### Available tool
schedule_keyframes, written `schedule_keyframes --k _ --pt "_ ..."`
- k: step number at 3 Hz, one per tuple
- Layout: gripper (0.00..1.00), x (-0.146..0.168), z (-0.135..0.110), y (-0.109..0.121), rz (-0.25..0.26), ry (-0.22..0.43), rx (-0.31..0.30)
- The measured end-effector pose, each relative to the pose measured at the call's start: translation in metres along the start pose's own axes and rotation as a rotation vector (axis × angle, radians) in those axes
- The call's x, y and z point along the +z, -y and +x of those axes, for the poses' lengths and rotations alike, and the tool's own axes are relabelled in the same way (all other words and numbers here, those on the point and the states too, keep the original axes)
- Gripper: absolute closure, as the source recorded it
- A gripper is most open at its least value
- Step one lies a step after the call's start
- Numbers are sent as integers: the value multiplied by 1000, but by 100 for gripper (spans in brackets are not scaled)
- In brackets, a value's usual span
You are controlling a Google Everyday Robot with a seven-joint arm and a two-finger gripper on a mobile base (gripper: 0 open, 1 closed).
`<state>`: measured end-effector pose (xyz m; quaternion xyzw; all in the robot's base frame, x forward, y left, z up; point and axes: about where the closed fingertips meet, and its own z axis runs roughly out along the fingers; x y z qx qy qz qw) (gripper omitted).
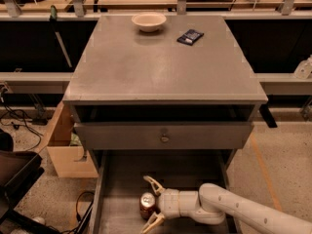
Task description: Pick coke can from middle drawer and place on counter
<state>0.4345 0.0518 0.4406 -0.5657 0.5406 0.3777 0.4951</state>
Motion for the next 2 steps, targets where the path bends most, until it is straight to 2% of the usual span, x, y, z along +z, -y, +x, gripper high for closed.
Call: schedule_keyframes --k 1,2 --pt "13 0 10 1 12 13 14" --pt "36 1 11 0 11 16 16"
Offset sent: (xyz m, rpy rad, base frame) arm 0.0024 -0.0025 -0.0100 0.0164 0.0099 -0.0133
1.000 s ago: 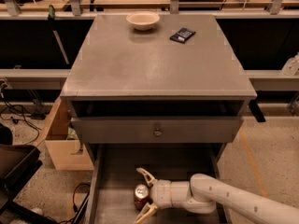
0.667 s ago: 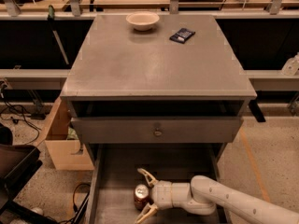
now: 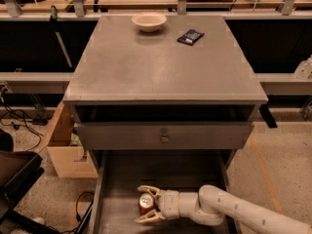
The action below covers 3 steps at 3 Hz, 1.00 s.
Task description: Pick coke can from middle drawer and place on counter
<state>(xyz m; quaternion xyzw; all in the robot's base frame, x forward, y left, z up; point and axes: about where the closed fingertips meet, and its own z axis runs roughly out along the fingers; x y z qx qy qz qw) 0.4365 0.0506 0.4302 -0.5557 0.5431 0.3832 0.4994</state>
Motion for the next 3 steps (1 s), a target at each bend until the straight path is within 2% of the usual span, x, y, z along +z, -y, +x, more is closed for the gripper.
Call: schedule_keyframes --k 2,3 --pt "83 3 -1 -2 -5 4 0" --pt "100 4 -2 -2 -8 6 1"
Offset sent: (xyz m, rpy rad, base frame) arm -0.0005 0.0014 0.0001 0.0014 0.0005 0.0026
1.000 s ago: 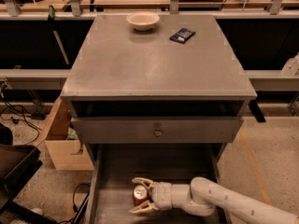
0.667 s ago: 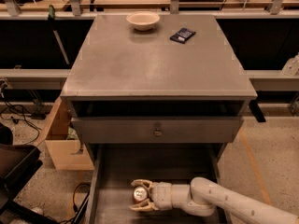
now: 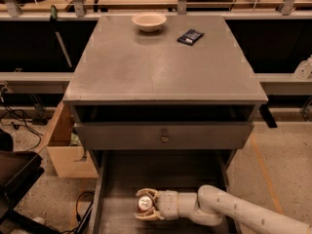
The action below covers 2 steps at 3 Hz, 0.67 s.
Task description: Pick coke can from middle drawer and place on counter
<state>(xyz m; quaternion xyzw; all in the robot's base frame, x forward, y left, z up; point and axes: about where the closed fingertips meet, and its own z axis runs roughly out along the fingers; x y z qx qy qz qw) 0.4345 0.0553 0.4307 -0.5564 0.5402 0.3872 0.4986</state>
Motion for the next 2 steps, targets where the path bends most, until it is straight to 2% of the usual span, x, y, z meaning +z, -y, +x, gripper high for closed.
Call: schedule_keyframes --k 1,2 --pt "100 -1 -28 -2 -51 29 -21" --pt "100 -19 -96 -8 -80 70 -29"
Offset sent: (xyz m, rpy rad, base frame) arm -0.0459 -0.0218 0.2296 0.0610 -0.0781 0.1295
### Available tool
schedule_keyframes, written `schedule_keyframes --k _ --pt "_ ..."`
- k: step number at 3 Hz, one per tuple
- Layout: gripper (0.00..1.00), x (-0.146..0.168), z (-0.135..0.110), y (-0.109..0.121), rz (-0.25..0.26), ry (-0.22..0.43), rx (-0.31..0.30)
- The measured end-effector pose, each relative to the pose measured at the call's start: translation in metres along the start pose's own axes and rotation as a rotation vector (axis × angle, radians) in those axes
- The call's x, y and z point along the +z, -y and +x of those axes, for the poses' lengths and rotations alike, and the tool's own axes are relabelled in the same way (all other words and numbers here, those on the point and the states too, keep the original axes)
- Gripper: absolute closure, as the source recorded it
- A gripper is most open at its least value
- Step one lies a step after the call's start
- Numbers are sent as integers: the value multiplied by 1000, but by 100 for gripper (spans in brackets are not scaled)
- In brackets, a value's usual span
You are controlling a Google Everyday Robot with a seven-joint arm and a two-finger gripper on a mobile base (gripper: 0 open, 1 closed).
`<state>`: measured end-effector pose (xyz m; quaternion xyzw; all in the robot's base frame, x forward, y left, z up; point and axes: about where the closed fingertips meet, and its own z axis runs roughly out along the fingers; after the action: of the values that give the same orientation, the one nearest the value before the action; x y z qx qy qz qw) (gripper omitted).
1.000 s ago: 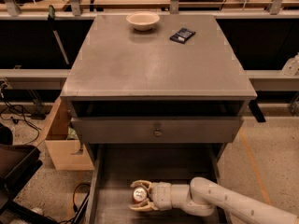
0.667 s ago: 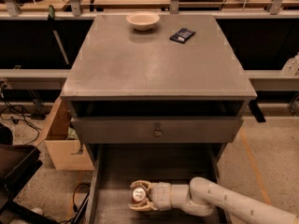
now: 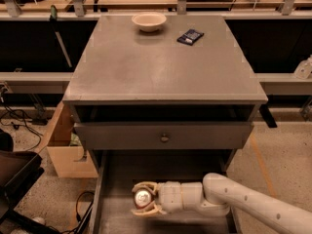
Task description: Pick coke can from middle drawer and place on counter
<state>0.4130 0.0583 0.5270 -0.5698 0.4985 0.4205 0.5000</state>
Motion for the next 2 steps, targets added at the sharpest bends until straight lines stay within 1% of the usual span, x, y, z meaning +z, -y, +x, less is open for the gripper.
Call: schedule_keyframes --k 1,2 --pt "100 -28 -94 -3 -1 26 -12" --pt "100 -53 -178 8 33 37 -16"
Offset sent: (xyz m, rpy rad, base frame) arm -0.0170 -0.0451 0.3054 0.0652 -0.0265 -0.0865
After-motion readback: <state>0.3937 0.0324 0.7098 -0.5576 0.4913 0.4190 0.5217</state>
